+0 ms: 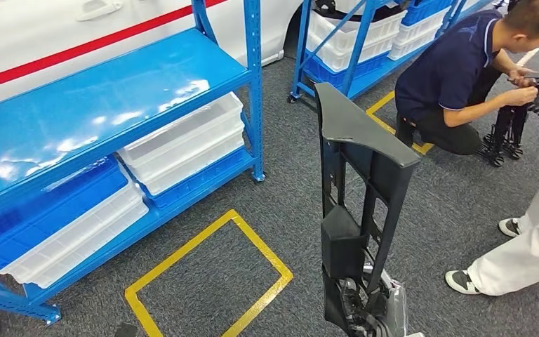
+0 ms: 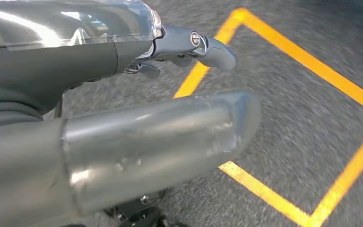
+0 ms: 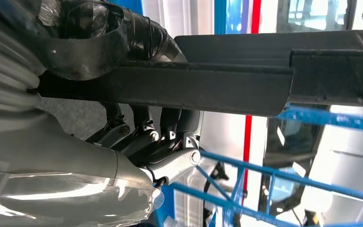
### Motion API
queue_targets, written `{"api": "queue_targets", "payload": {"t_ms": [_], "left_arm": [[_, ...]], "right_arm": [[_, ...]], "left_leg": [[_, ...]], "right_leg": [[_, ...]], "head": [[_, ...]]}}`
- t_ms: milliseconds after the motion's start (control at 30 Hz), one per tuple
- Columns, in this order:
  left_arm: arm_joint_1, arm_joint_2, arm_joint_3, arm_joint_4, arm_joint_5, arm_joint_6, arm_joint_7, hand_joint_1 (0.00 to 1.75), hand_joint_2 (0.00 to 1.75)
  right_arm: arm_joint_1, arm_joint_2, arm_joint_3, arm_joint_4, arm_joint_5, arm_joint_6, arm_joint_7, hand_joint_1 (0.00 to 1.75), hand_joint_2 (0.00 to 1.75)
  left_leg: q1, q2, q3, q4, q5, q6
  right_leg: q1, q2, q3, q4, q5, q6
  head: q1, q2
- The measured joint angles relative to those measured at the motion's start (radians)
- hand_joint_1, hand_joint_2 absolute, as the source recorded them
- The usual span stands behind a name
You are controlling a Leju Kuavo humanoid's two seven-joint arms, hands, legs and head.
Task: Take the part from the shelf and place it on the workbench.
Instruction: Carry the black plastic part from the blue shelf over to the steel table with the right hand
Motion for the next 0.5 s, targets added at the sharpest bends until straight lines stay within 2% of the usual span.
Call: {"api": "queue_targets", "payload": {"t_ms": [33, 67, 100, 167, 200, 233, 300, 333, 367, 433, 467, 500], "left_arm": [[0.000, 0.000, -0.001, -0.001, 0.000, -0.001, 0.000, 0.00, 0.00], [0.000, -0.001, -0.012, -0.014, 0.006, -0.010, -0.001, 0.00, 0.00], [0.002, -0.003, -0.027, -0.032, 0.015, -0.022, -0.002, 0.00, 0.00], [0.023, -0.009, -0.065, -0.067, 0.034, -0.043, -0.002, 0.00, 0.00], [0.035, -0.011, -0.074, -0.072, 0.037, -0.040, -0.004, 0.00, 0.00], [0.044, -0.012, -0.080, -0.072, 0.039, -0.032, -0.007, 0.00, 0.00], [0.046, -0.011, -0.078, -0.068, 0.052, -0.010, -0.021, 0.00, 0.00], [0.046, -0.010, -0.072, -0.065, 0.064, -0.001, -0.027, 0.00, 0.00], [0.047, -0.010, -0.064, -0.062, 0.077, 0.004, -0.032, 0.00, 0.00], [0.044, -0.012, -0.048, -0.054, 0.097, 0.013, -0.042, 0.00, 0.00], [0.036, -0.011, -0.041, -0.043, 0.103, 0.022, -0.050, 0.00, 0.00], [0.024, -0.009, -0.033, -0.024, 0.109, 0.032, -0.062, 0.00, 0.00]], "right_arm": [[0.000, 0.000, 0.000, 0.000, 0.000, 0.000, 0.000, 1.75, 1.75], [-0.001, -0.001, 0.000, 0.000, 0.000, 0.004, 0.000, 1.75, 1.75], [-0.003, -0.002, 0.000, 0.000, -0.002, 0.011, 0.001, 1.75, 1.75], [-0.008, -0.004, 0.001, 0.011, -0.010, 0.028, 0.002, 1.75, 1.75], [-0.010, -0.004, 0.002, 0.019, -0.013, 0.032, 0.002, 1.75, 1.75], [-0.011, -0.004, 0.004, 0.029, -0.012, 0.030, 0.001, 1.75, 1.75], [-0.011, -0.005, 0.009, 0.041, -0.002, 0.016, -0.004, 1.75, 1.75], [-0.012, -0.005, 0.011, 0.044, 0.004, 0.009, -0.007, 1.75, 1.75], [-0.012, -0.005, 0.013, 0.046, 0.009, 0.002, -0.010, 1.75, 1.75], [-0.012, -0.006, 0.015, 0.047, 0.016, -0.005, -0.016, 1.75, 1.75], [-0.013, -0.007, 0.016, 0.046, 0.018, -0.005, -0.018, 1.75, 1.75], [-0.018, -0.009, 0.017, 0.044, 0.018, -0.003, -0.018, 1.75, 1.75]], "left_leg": [[0.000, 0.001, 0.000, 0.000, 0.000, -0.001], [0.002, -0.014, -0.003, 0.010, -0.011, -0.006], [0.004, -0.037, -0.021, 0.056, -0.042, -0.012], [0.009, -0.090, -0.085, 0.195, -0.099, -0.022], [0.010, -0.103, -0.102, 0.225, -0.099, -0.020], [0.010, -0.114, -0.094, 0.198, -0.068, -0.016], [0.010, -0.158, -0.041, 0.069, -0.011, -0.006], [0.009, -0.175, -0.027, 0.031, 0.000, -0.003], [0.007, -0.184, -0.023, 0.017, -0.001, 0.000], [0.008, -0.164, -0.019, 0.009, 0.005, 0.008], [0.009, -0.152, -0.015, 0.002, 0.010, 0.014], [0.011, -0.139, -0.013, -0.005, 0.016, 0.021]], "right_leg": [[0.000, 0.001, 0.000, 0.000, 0.000, 0.000], [-0.001, 0.010, 0.000, -0.004, 0.003, -0.008], [-0.002, 0.025, -0.001, -0.008, 0.006, -0.018], [-0.002, 0.081, -0.005, -0.013, 0.014, -0.038], [0.000, 0.106, -0.008, -0.009, 0.015, -0.040], [0.001, 0.128, -0.009, -0.006, 0.015, -0.040], [0.002, 0.152, -0.013, 0.001, 0.014, -0.034], [0.001, 0.163, -0.017, 0.003, 0.015, -0.029], [-0.001, 0.174, -0.021, 0.004, 0.018, -0.022], [-0.005, 0.192, -0.027, 0.002, 0.023, -0.007], [-0.004, 0.180, -0.032, 0.009, 0.019, -0.002], [-0.002, 0.155, -0.044, 0.031, 0.004, 0.002]], "head": [[0.000, 0.000], [0.000, 0.000], [0.000, 0.000], [0.000, 0.000], [0.000, 0.000], [0.000, 0.000], [0.000, 0.000], [0.000, 0.000], [0.000, 0.000], [0.000, 0.000], [0.000, 0.000], [0.000, 0.000]]}}
